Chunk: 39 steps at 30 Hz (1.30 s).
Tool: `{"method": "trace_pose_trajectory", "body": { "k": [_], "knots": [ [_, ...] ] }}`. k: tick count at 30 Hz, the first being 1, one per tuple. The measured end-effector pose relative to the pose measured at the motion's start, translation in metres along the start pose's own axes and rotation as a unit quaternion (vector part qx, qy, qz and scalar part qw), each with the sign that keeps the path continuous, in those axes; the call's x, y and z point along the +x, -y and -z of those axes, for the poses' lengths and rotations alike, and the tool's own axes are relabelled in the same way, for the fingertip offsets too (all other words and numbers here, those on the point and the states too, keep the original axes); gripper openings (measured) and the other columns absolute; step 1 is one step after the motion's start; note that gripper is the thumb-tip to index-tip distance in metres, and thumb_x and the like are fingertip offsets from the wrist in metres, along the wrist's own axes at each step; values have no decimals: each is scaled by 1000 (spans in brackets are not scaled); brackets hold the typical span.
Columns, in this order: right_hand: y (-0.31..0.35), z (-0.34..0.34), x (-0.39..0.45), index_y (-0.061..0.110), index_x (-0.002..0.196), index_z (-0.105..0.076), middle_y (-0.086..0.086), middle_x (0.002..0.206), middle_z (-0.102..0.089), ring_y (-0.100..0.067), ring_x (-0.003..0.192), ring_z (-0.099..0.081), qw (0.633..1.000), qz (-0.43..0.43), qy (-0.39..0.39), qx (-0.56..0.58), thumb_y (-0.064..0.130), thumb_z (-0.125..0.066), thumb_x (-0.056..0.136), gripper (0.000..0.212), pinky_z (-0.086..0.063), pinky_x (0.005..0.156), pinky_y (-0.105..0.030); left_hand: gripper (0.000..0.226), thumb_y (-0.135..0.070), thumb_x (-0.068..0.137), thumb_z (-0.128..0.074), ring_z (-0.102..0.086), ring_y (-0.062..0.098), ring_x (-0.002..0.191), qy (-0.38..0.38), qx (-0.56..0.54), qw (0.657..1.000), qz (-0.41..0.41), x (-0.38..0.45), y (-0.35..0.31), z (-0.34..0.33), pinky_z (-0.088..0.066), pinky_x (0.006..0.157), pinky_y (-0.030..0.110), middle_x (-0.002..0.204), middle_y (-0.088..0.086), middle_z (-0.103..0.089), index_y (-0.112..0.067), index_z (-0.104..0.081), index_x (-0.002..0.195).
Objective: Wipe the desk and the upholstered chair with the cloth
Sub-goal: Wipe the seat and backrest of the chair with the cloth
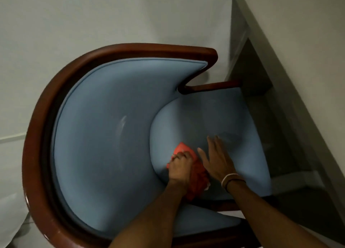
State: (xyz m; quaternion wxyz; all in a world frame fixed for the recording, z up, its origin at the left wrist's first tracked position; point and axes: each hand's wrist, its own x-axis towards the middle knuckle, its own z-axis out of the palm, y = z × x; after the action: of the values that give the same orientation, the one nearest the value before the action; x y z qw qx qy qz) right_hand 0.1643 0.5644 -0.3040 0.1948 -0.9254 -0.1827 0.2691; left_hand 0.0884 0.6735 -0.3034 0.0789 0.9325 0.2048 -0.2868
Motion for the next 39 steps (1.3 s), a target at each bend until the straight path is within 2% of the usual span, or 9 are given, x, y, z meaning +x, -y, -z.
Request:
{"method": "trace_pose_trajectory", "body": {
  "k": [6, 9, 11, 14, 17, 24, 28, 32, 39],
  "knots": [
    [14, 38, 4, 18, 147, -48, -11, 160, -41, -25, 149, -38, 965, -31, -12, 259, 37, -54, 103, 48, -37, 118, -29, 52, -32, 97, -59, -56, 35, 123, -26, -185, 982, -9, -12, 18, 53, -46, 102, 43, 138, 15, -57, -13, -45, 144],
    [45, 61, 2, 27, 115, -71, -7, 134, -68, -26, 121, -65, 864, -102, 74, 487, 46, -57, 99, 28, -55, 79, -12, 43, -32, 94, -67, -66, 28, 110, -80, -370, 924, -53, -25, 38, 101, -51, 92, 35, 119, 7, -71, -17, -60, 134],
    [70, 70, -4, 15, 123, -72, -16, 134, -69, -33, 126, -63, 735, -107, 185, 644, 57, -52, 97, 53, -54, 102, -35, 27, -31, 92, -70, -67, 13, 90, -126, -424, 891, -100, -39, 48, 131, -46, 82, 26, 94, -6, -71, -19, -69, 117],
    [105, 77, -13, 5, 127, -69, -19, 129, -70, -30, 122, -67, 602, -83, 228, 761, 56, -46, 99, 63, -53, 107, -43, 31, -48, 95, -60, -49, 15, 116, -192, -275, 935, -112, -57, 65, 161, -32, 93, 29, 125, -8, -57, -28, -72, 115],
    [135, 77, -16, 5, 129, -65, -17, 115, -74, -26, 109, -72, 580, -63, 214, 783, 46, -46, 99, 54, -60, 92, -39, 49, -59, 100, -35, -28, 25, 141, -216, -129, 965, -76, -76, 94, 191, -27, 109, 41, 159, 1, -32, -37, -62, 134],
    [185, 59, -17, 21, 77, -72, 3, 65, -63, -11, 60, -61, 592, -57, 133, 793, 40, -43, 102, 43, -43, 59, -30, 62, -52, 104, -27, -36, 37, 147, -382, 120, 916, -29, -84, 242, 275, -38, 109, 51, 162, 22, -31, -19, -39, 154],
    [231, 29, -16, 20, 135, -62, -4, 123, -69, -9, 103, -69, 810, -46, -92, 578, 27, -64, 99, 37, -56, 80, -21, 79, -61, 95, -6, -21, 38, 153, -266, 141, 954, -14, -66, 299, 275, -28, 119, 55, 166, 22, -16, -18, -25, 159],
    [277, -31, -25, 29, 154, -35, -10, 162, -29, -30, 146, -33, 956, 157, -17, 246, 66, -53, 91, 75, -31, 122, -39, 84, -66, 92, -2, -1, 31, 157, -227, 28, 973, -16, -51, 315, 240, -12, 127, 53, 169, 18, 2, -20, -3, 162],
    [286, -75, 16, 64, 146, 22, 4, 170, 23, -20, 157, 20, 967, 100, -28, 234, 94, -22, 77, 87, 10, 126, -57, 87, -70, 92, -3, 2, 34, 157, -274, 57, 957, -77, -34, 312, 235, -12, 126, 56, 169, 19, 5, -18, -2, 162]
  ]
}}
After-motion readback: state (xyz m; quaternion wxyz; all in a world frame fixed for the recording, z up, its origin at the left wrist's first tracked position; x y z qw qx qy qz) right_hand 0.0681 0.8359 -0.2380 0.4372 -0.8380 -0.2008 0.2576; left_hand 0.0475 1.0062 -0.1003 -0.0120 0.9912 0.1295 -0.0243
